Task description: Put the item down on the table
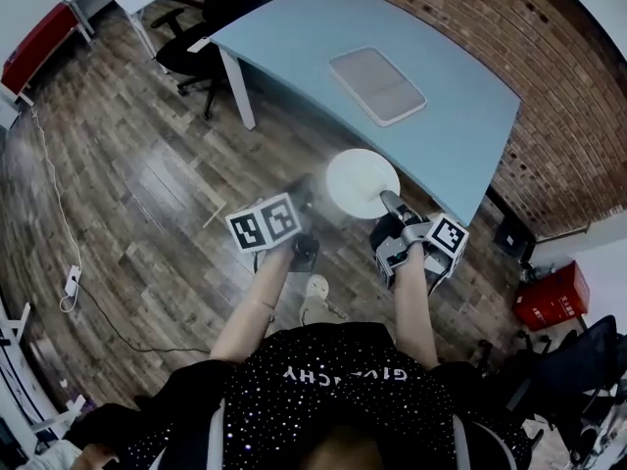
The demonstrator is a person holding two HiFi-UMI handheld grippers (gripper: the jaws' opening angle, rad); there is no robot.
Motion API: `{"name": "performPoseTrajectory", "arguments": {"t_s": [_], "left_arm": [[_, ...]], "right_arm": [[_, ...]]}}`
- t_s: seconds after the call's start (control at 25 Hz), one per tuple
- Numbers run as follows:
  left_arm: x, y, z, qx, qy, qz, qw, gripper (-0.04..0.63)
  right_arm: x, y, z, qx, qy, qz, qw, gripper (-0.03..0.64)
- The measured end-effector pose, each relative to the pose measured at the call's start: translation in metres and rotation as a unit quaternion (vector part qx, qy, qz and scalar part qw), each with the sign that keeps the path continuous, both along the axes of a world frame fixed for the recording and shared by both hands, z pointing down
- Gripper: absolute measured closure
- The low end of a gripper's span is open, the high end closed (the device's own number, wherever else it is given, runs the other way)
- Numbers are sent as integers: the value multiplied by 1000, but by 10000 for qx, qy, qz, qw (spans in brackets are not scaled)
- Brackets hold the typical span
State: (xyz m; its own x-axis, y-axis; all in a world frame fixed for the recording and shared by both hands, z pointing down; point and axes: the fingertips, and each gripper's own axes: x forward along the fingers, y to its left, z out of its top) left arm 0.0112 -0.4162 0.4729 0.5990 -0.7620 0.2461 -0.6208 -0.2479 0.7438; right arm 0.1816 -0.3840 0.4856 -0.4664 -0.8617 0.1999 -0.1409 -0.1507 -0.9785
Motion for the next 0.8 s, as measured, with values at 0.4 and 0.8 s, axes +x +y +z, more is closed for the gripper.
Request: {"name": "performPoseTrajectory", "arguments": {"t_s": [0.4,0.8], "left_arm": [[31,-61,1,42,-31,70,10000,584],[37,-73,7,75,-148,8,9999,584]], "right_arm": [[29,-59,3,7,21,48,10000,586],[35,-76,6,107,37,-64,9999,586]]}}
